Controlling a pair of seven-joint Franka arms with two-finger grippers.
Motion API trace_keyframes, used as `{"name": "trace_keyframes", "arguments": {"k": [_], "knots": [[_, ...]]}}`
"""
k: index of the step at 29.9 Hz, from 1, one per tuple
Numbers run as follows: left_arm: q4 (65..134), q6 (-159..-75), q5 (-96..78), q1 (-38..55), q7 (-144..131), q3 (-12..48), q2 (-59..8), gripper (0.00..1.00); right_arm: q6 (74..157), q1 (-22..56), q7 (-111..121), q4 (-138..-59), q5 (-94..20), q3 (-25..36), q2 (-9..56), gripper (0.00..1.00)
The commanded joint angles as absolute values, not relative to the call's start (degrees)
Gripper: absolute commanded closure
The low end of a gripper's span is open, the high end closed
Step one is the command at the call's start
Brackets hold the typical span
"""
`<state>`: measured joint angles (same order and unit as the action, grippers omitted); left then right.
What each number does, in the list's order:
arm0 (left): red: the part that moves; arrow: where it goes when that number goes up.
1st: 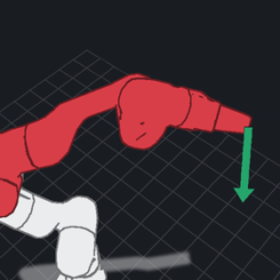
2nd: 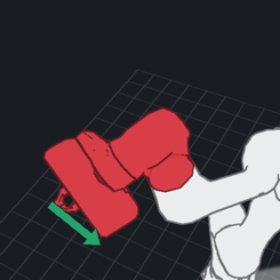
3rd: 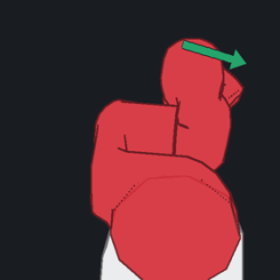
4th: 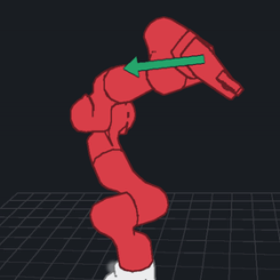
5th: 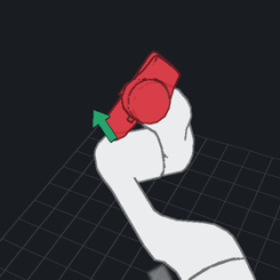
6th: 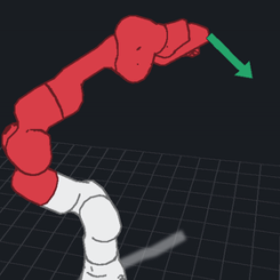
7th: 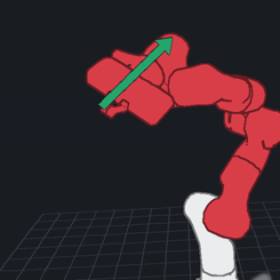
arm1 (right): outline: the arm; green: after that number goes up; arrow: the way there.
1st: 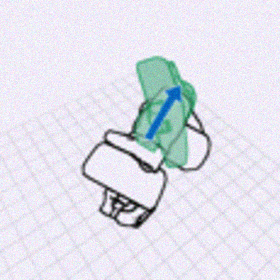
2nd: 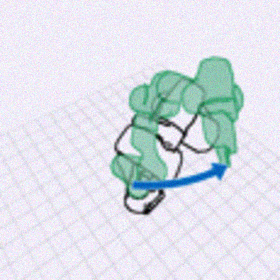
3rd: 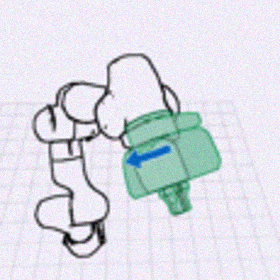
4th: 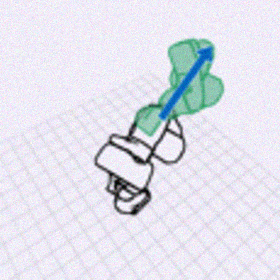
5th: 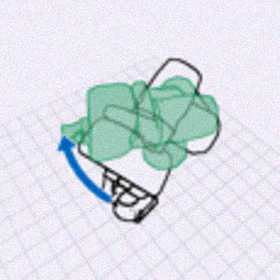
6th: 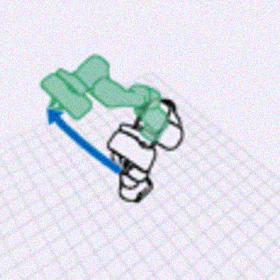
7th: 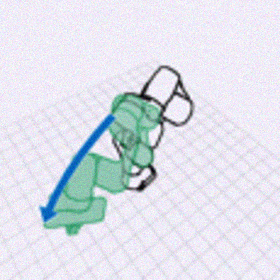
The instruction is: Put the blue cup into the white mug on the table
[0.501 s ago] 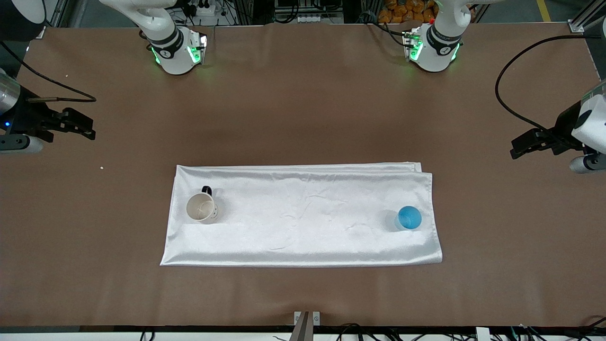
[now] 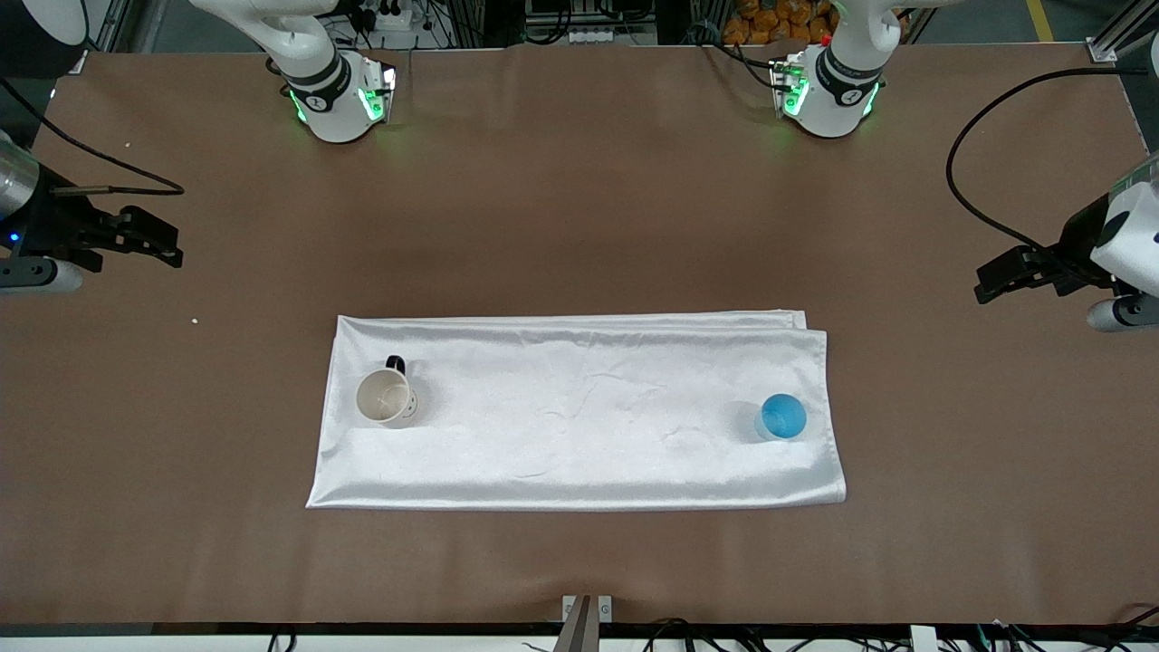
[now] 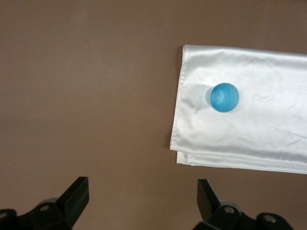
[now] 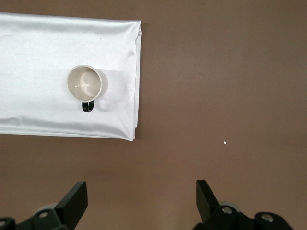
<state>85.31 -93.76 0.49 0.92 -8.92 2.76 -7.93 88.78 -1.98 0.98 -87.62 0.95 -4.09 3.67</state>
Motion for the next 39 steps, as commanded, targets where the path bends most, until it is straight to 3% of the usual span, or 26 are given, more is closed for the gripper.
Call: {"name": "trace_keyframes", "arguments": {"k": [1,10,22,29,39], "knots": [[85.69,-93.51,-0.35,1.49,-7.82,2.64,-10.01,0.00,88.07,-2.20,1.14,-86.92,0.00,-4.22,3.78,0.00],[86.83,-97.29,-0.44,3.16,-8.88,3.51,-15.02,0.00,90.61,-2.20,1.14,-91.48,-3.33,-3.87,3.78,0.00],[90.35,-108.54,-0.44,4.48,-10.28,4.13,-20.91,0.00,105.63,0.00,1.14,-105.81,-4.83,-4.57,3.08,0.00],[90.18,-114.16,-0.18,7.82,-14.59,4.22,-25.31,0.00,119.08,1.05,1.06,-115.39,-4.83,-6.41,3.78,0.00],[90.09,-120.14,0.18,8.17,-14.85,4.22,-30.76,0.00,127.61,3.86,0.27,-118.39,-4.66,-6.59,11.24,0.00]]}}
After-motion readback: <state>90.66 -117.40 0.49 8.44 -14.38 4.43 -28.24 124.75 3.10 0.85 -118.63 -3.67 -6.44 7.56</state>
